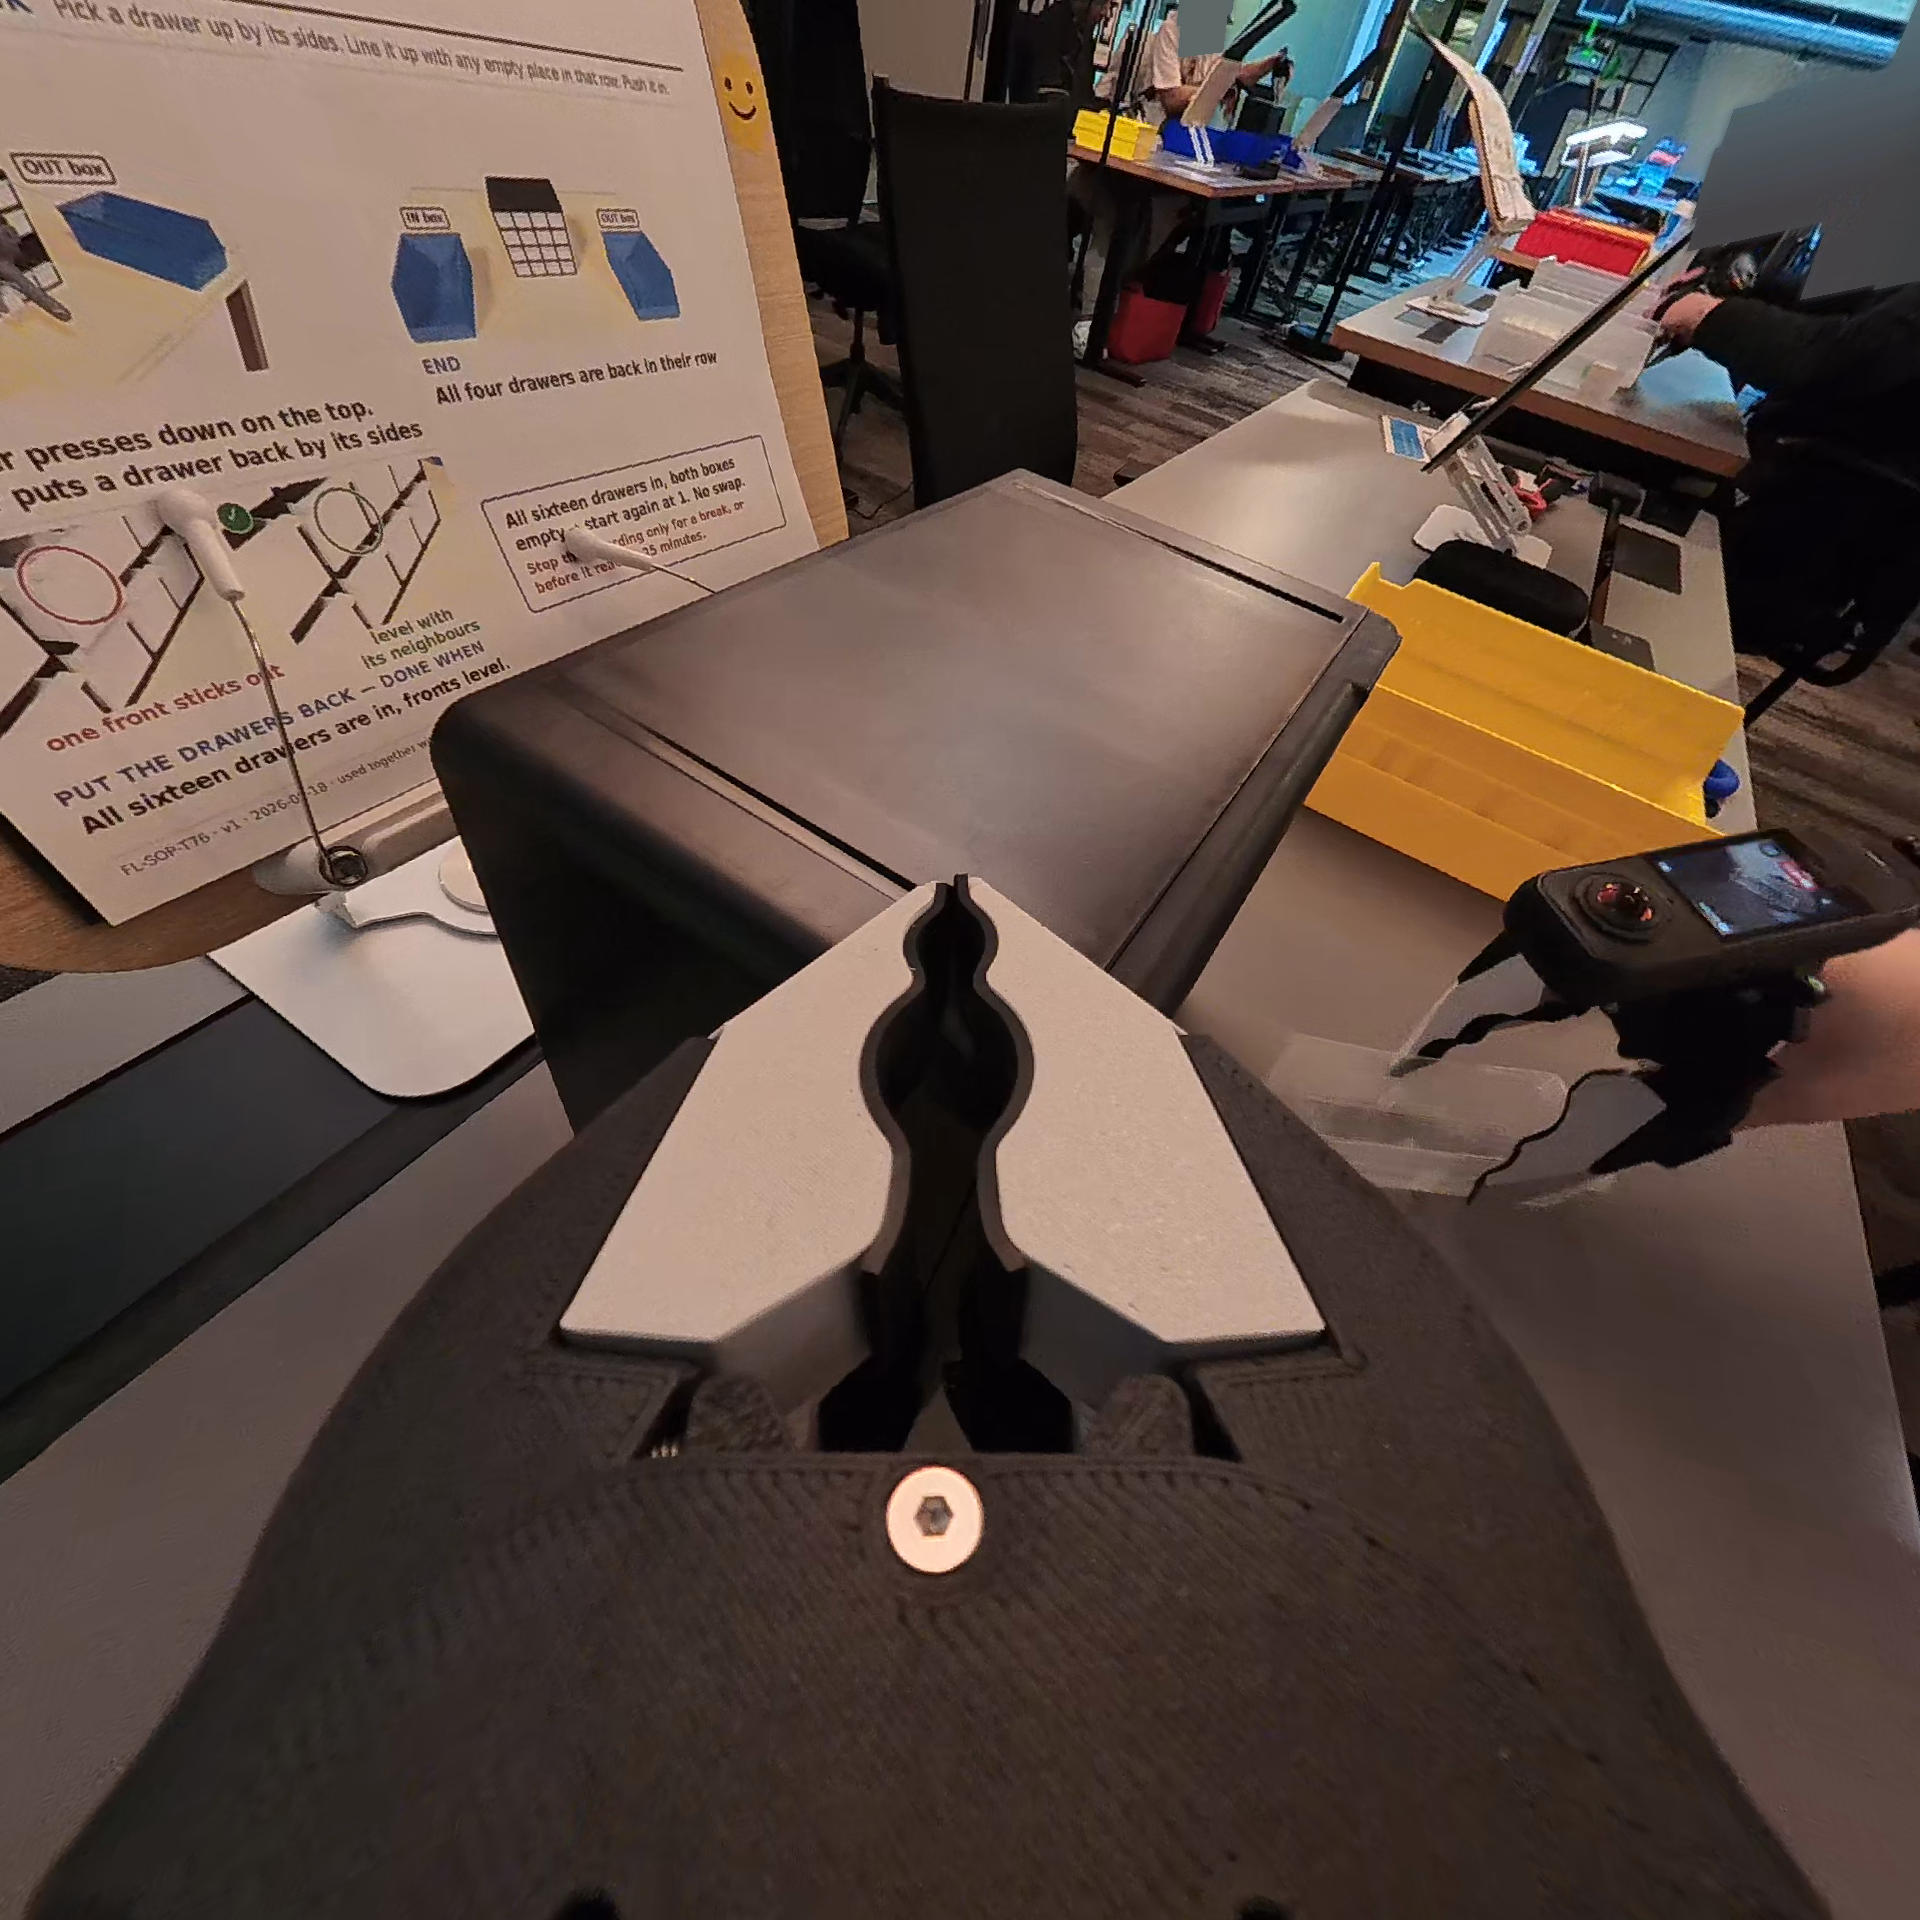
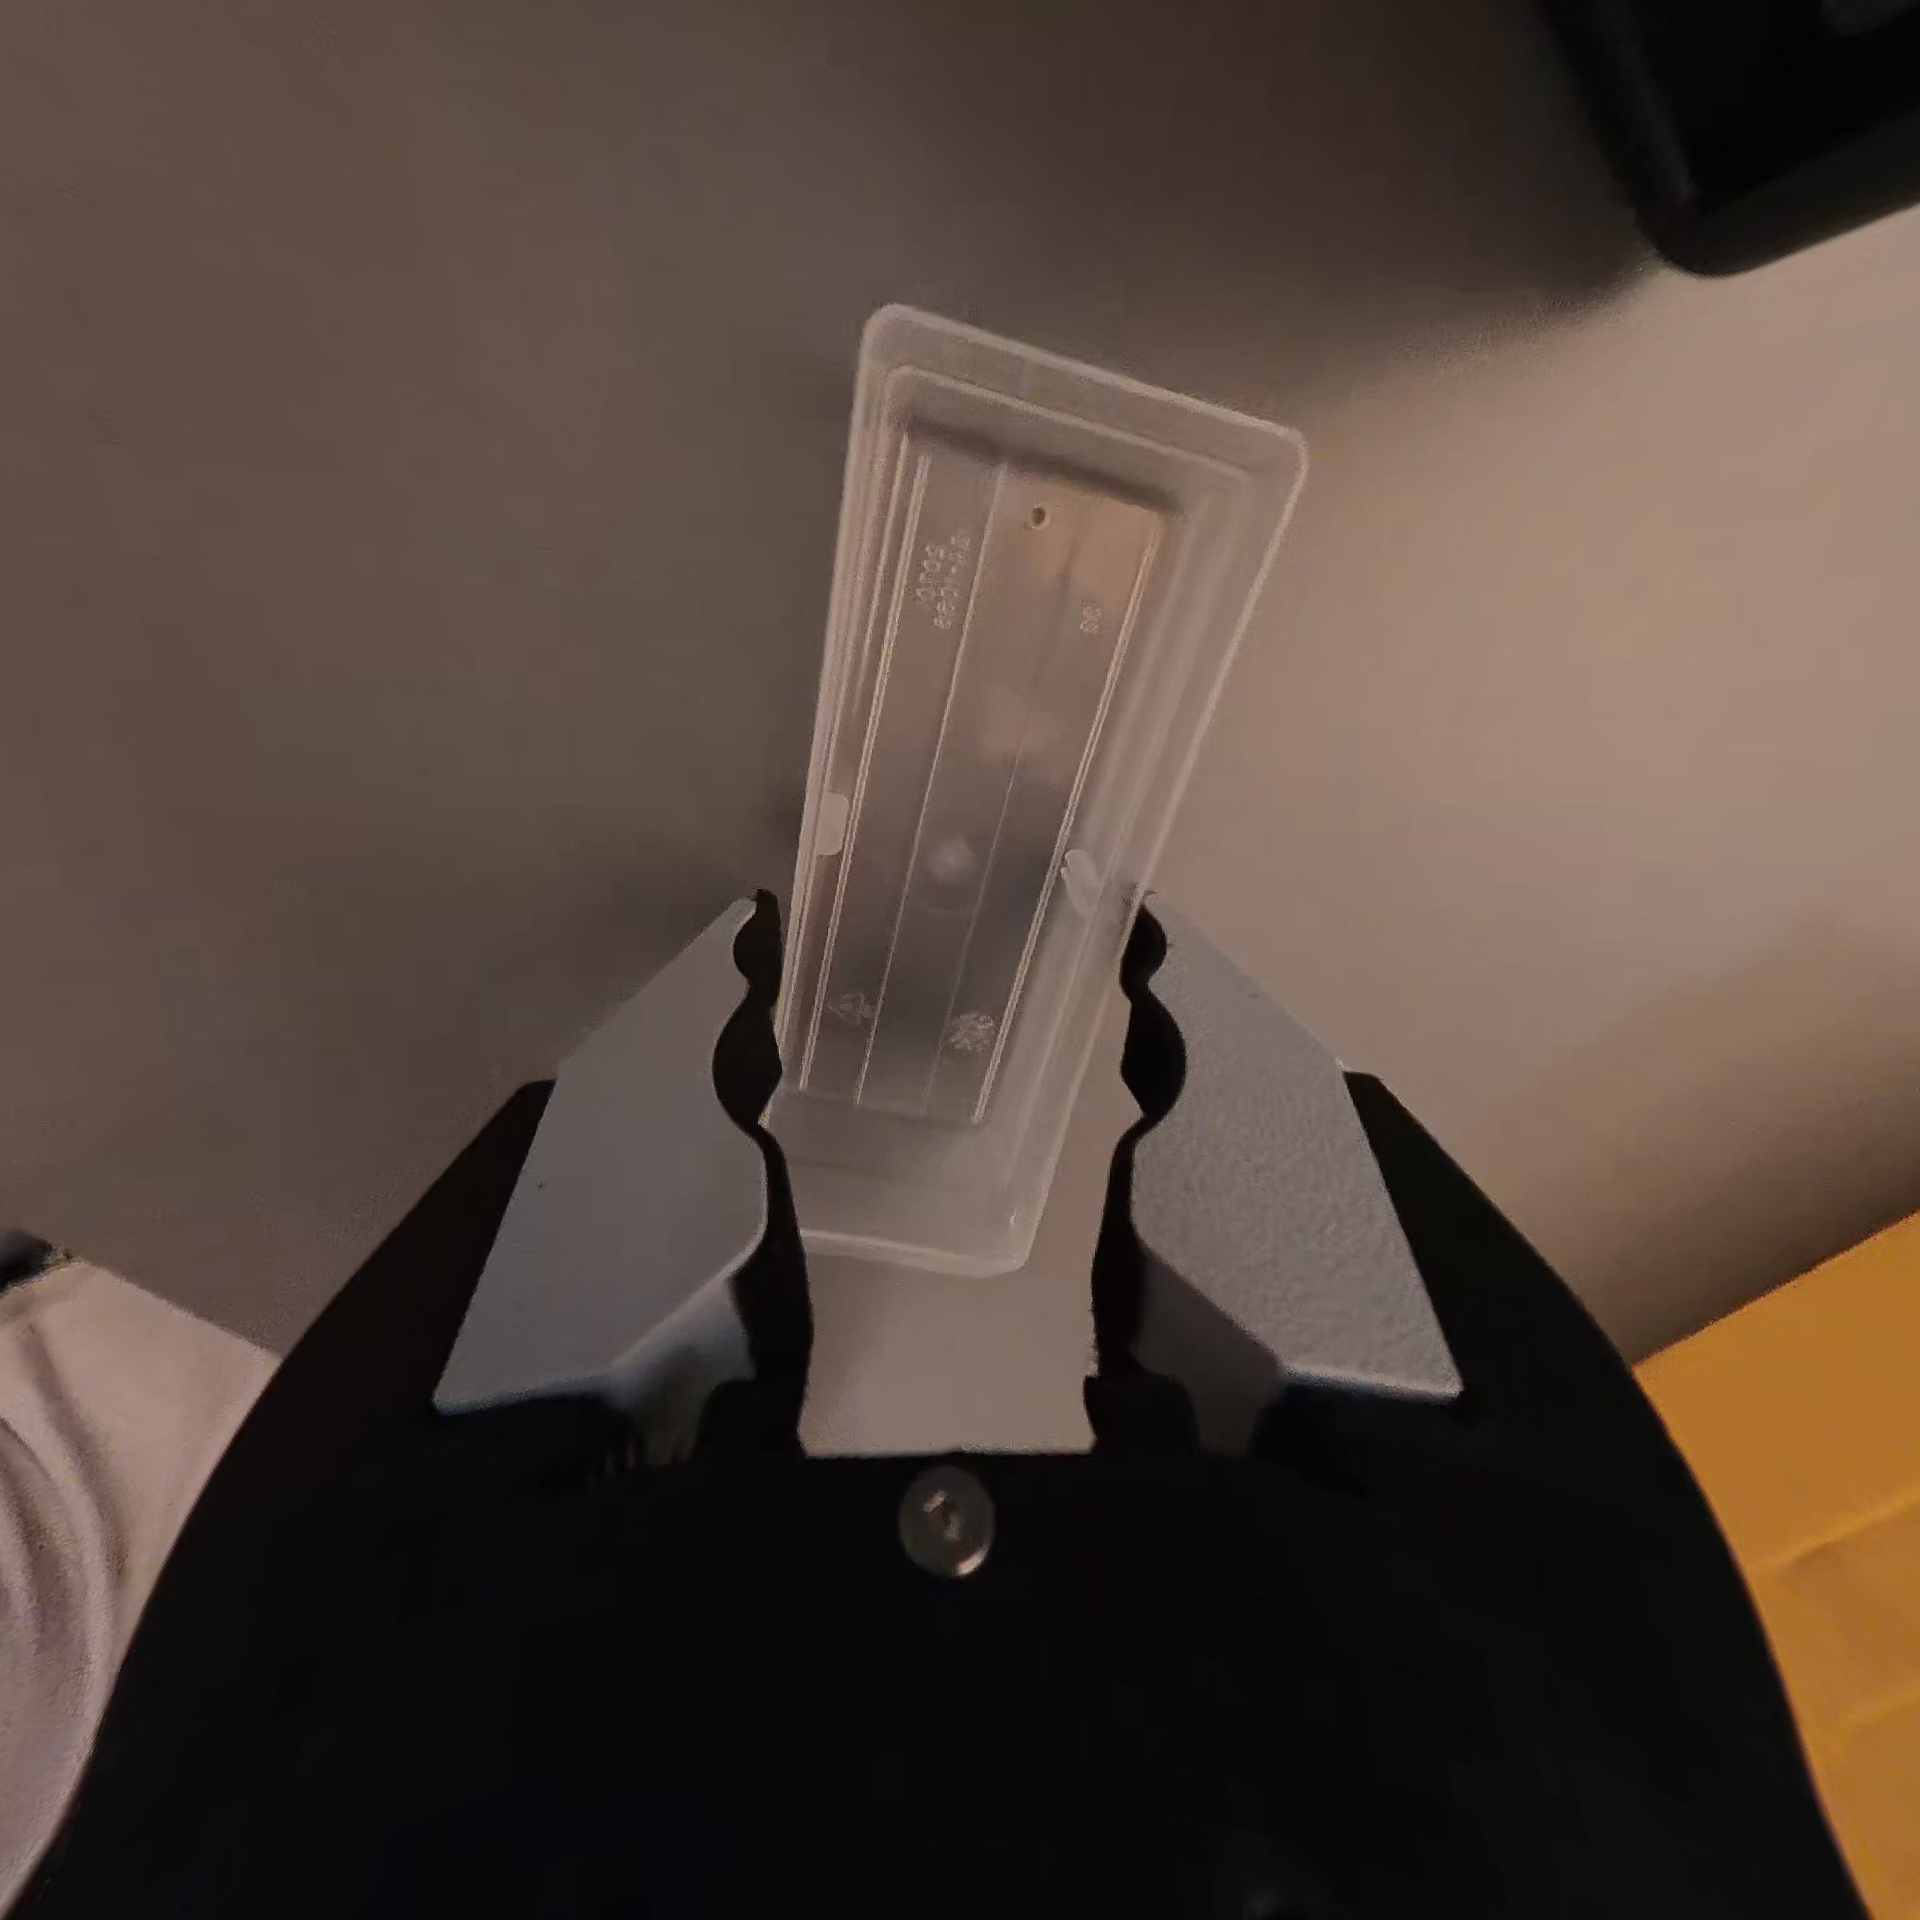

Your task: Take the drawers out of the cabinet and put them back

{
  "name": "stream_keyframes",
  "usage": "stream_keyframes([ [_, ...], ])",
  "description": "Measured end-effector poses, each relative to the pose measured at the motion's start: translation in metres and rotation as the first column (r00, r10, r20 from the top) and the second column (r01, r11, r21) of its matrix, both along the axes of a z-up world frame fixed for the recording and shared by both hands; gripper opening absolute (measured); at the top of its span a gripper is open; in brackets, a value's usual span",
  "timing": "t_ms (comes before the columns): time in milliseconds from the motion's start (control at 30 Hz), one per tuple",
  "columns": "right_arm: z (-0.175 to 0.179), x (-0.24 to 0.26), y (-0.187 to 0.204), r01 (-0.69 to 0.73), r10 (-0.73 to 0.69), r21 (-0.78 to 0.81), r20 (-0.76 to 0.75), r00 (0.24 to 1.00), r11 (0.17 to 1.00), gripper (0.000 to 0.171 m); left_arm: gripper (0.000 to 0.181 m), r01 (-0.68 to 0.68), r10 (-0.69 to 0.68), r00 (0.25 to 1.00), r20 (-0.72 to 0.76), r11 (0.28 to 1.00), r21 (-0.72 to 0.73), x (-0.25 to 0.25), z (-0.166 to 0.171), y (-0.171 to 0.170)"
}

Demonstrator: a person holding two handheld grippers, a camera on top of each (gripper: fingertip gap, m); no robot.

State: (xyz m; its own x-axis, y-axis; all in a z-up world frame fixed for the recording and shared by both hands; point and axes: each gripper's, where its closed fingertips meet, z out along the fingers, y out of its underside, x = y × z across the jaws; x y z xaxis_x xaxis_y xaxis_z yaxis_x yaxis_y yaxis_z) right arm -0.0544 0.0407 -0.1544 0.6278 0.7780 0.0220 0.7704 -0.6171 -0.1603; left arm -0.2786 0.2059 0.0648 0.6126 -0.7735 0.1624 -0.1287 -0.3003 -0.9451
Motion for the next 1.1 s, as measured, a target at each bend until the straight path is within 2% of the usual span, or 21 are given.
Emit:
stream_keyframes([
  [33,0.0,0.007,-0.003,-0.031,0.032,-0.013,0.029,0.999,0.999,0.063,0.0,-0.001,0.001,1.0,0.0,1.0,0.0,0.0,0.0,0.0],
  [100,0.009,0.017,-0.005,-0.11,0.11,0.011,0.056,0.992,0.994,0.06,0.0,-0.005,0.005,1.0,-0.004,1.0,0.002,0.0,0.0,0.0],
  [167,0.036,0.027,-0.003,-0.189,0.185,0.104,0.041,0.982,0.977,0.058,0.0,-0.008,0.008,1.0,-0.009,1.0,0.003,0.0,0.0,0.0],
  [233,0.088,0.047,0.01,-0.266,0.26,0.278,0.056,0.964,0.923,0.058,0.0,-0.007,0.007,1.0,-0.007,1.0,0.002,0.0,0.0,0.0],
  [300,0.158,0.092,0.033,-0.292,0.25,0.464,0.152,0.956,0.836,0.059,0.0,-0.001,0.001,1.0,0.001,1.0,0.002,0.0,0.0,0.0],
  [367,0.211,0.142,0.045,-0.444,0.363,0.554,0.255,0.896,0.705,0.059,0.0,0.005,-0.005,1.0,0.011,1.0,0.004,0.0,0.0,0.0],
  [400,0.222,0.174,0.053,-0.465,0.362,0.556,0.292,0.885,0.688,0.059,0.0,0.007,-0.007,1.0,0.018,1.0,0.001,0.0,0.0,0.0],
  [467,0.204,0.242,0.061,-0.436,0.317,0.433,0.321,0.893,0.789,0.059,0.0,0.009,-0.009,1.0,0.023,1.0,-0.001,0.0,0.0,0.0],
  [567,0.157,0.306,0.081,-0.453,0.305,0.343,0.405,0.862,0.823,0.058,0.0,0.005,-0.005,1.0,0.011,1.0,0.001,0.0,0.0,0.0],
  [700,0.095,0.316,0.104,-0.51,0.388,0.254,0.406,0.827,0.822,0.058,0.0,-0.001,0.001,1.0,-0.004,1.0,0.009,0.0,0.0,0.0],
  [833,0.051,0.313,0.126,-0.581,0.484,0.178,0.393,0.782,0.794,0.059,0.0,0.002,-0.002,1.0,-0.001,1.0,0.014,0.0,0.0,0.0],
  [900,0.041,0.317,0.139,-0.623,0.517,0.154,0.429,0.741,0.767,0.059,0.0,0.002,-0.002,1.0,0.0,1.0,0.009,0.0,0.0,0.001],
  [1100,0.021,0.323,0.159,-0.679,0.57,0.109,0.456,0.683,0.726,0.062,0.0,-0.009,0.01,1.0,-0.027,1.0,0.02,0.0,0.0,0.001],
])
